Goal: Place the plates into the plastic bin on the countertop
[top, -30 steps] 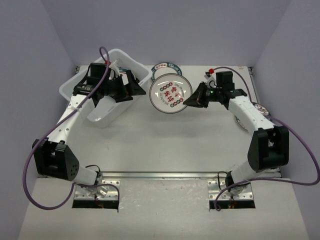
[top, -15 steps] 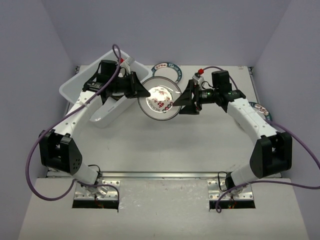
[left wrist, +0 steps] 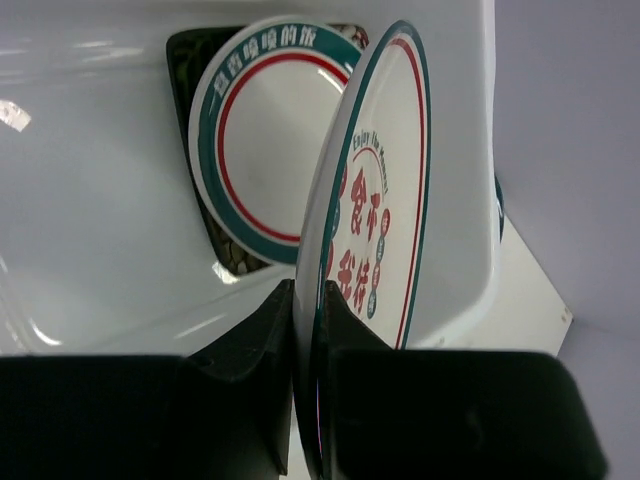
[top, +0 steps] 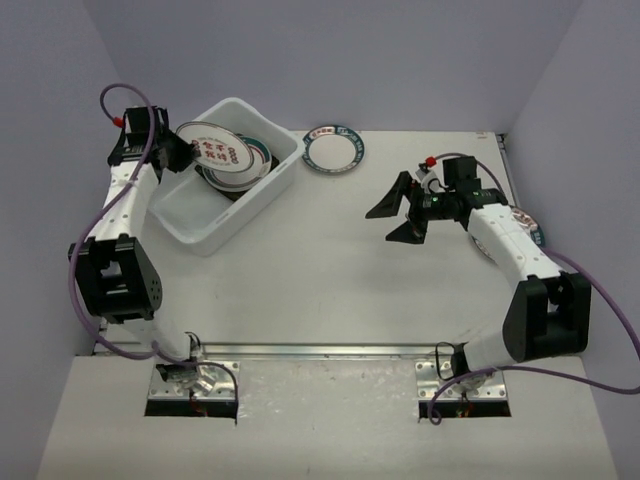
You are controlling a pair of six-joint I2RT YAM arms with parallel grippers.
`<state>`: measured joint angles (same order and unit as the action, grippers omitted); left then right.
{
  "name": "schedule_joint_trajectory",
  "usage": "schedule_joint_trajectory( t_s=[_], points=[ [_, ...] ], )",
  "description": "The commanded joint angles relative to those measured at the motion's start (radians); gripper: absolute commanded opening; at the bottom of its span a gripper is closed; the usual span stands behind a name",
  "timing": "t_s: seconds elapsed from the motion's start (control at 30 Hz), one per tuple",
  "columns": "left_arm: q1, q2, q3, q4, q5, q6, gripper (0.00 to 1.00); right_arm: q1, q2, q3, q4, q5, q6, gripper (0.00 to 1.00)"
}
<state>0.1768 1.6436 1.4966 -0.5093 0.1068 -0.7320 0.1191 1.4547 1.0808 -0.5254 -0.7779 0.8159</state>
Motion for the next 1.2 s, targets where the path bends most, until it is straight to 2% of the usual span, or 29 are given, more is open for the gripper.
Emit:
schedule_joint_trajectory(
  t_s=[0.0, 0.03, 0.13, 0.17, 0.2, 0.23, 0.27, 0.3, 0.4, 0.57, 0.67, 0.8, 0.87, 0.97, 1.07, 1.17],
  points=[
    [-0.019, 0.223, 0.192, 0.054, -0.036, -0.047, 0.00, 0.005, -0.019, -0.035, -0.006, -0.092, -0.043, 0.99],
    [-0.020, 0.275, 0.233, 0.040, -0.013, -0.048, 0.03, 0.004, -0.021, -0.041, -0.006, -0.095, -0.052, 0.99],
    [-0.027, 0.399, 0.400, -0.030, 0.030, -0.049, 0.30, 0.005, -0.033, -0.041, -0.007, -0.081, -0.088, 0.99],
    [-0.030, 0.423, 0.430, -0.035, 0.037, -0.052, 0.42, 0.005, -0.034, -0.037, -0.008, -0.077, -0.095, 0.99],
    [-0.036, 0.454, 0.453, -0.058, 0.048, -0.053, 0.61, 0.005, -0.035, -0.028, -0.011, -0.064, -0.102, 0.99],
    [-0.037, 0.462, 0.479, -0.080, 0.044, -0.053, 0.74, 0.005, -0.036, -0.025, -0.014, -0.053, -0.111, 0.99],
    [-0.052, 0.488, 0.519, -0.113, 0.029, -0.037, 0.92, 0.004, -0.034, -0.009, -0.020, -0.038, -0.125, 0.99],
    [-0.059, 0.499, 0.546, -0.137, 0.021, -0.029, 1.00, 0.004, -0.029, -0.001, -0.024, -0.032, -0.134, 0.99],
    [-0.082, 0.520, 0.571, -0.207, 0.003, 0.001, 1.00, 0.003, 0.006, 0.038, -0.036, 0.011, -0.147, 0.99],
    [-0.089, 0.482, 0.473, -0.286, -0.052, 0.045, 1.00, 0.004, 0.098, 0.085, -0.040, 0.147, -0.145, 0.99],
    [-0.087, 0.447, 0.385, -0.302, -0.081, 0.072, 1.00, 0.004, 0.215, 0.146, -0.044, 0.258, -0.112, 0.99],
    [-0.080, 0.430, 0.332, -0.320, -0.083, 0.104, 1.00, 0.005, 0.354, 0.221, 0.034, 0.266, -0.055, 0.99],
    [-0.076, 0.417, 0.331, -0.334, -0.061, 0.126, 1.00, 0.005, 0.424, 0.254, 0.117, 0.254, -0.021, 0.99],
    [-0.078, 0.371, 0.346, -0.340, -0.039, 0.143, 1.00, 0.004, 0.551, 0.268, 0.330, 0.218, 0.068, 0.99],
    [-0.088, 0.262, 0.376, -0.335, -0.028, 0.173, 1.00, 0.005, 0.680, 0.314, 0.500, 0.207, 0.167, 0.99],
    [-0.098, 0.103, 0.372, -0.311, 0.014, 0.194, 1.00, 0.005, 0.773, 0.354, 0.682, 0.265, 0.290, 0.99]
  ],
)
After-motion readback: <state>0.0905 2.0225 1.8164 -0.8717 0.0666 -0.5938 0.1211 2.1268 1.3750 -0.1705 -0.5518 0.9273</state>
